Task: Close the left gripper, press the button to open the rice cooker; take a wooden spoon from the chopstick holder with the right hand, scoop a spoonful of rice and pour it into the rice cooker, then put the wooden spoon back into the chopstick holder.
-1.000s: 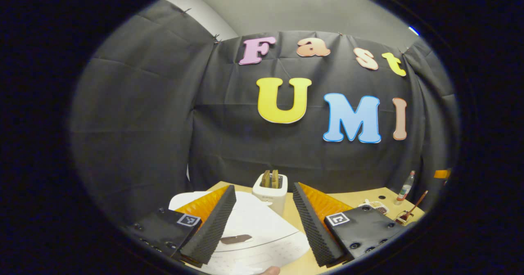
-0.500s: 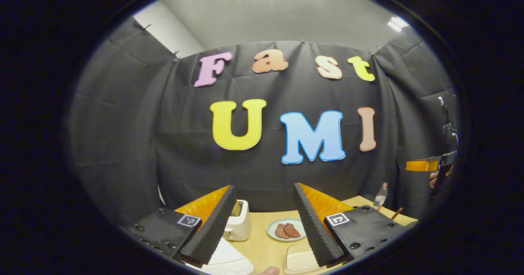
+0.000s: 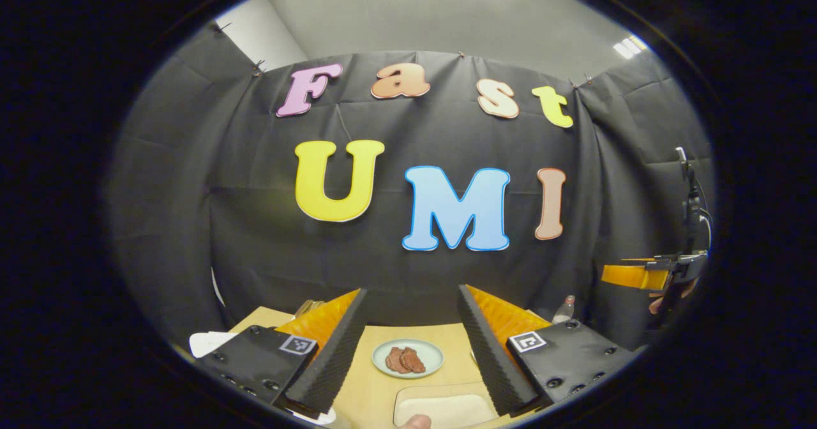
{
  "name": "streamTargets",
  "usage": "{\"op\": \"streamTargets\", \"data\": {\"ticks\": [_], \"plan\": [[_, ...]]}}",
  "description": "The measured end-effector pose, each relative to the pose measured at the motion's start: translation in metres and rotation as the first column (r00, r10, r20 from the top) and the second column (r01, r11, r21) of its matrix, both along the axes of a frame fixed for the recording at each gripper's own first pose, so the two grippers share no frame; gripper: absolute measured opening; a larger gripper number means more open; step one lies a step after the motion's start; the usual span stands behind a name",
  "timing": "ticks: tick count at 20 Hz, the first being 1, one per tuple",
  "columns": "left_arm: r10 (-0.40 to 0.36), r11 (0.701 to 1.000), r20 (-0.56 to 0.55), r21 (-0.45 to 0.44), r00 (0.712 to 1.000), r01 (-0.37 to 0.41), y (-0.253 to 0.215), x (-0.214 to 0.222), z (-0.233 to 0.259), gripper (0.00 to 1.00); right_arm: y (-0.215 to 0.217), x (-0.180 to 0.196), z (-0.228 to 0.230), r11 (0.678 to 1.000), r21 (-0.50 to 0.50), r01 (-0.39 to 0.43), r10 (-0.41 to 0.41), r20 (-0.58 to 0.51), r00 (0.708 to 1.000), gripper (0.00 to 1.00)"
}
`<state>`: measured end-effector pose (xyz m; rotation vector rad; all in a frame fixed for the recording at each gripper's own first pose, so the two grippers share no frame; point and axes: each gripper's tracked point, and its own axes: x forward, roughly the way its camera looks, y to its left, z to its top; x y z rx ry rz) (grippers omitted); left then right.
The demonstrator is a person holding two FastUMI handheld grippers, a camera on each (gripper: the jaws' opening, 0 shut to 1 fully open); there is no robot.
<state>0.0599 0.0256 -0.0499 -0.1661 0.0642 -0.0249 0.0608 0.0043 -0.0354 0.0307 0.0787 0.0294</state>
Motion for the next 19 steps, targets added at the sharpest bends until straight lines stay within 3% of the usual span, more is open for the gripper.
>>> {"op": "streamTargets", "data": {"ticks": [5, 19], "plan": [[0.022, 1.0, -0.006, -0.012, 1.0, -0.022, 0.013, -0.002, -0.001, 0.99, 0.002, -0.002, 0.006, 1.0, -0.01, 0.004, -0.003, 0.017, 1.0, 0.94], [0.016, 1.0, -0.012, 0.001, 1.0, -0.016, 0.017, -0.01, -0.006, 0.99, 0.009, -0.009, -0.005, 0.999, -0.033, -0.032, 0.032, -0.007, 0.999, 0.94]]}}
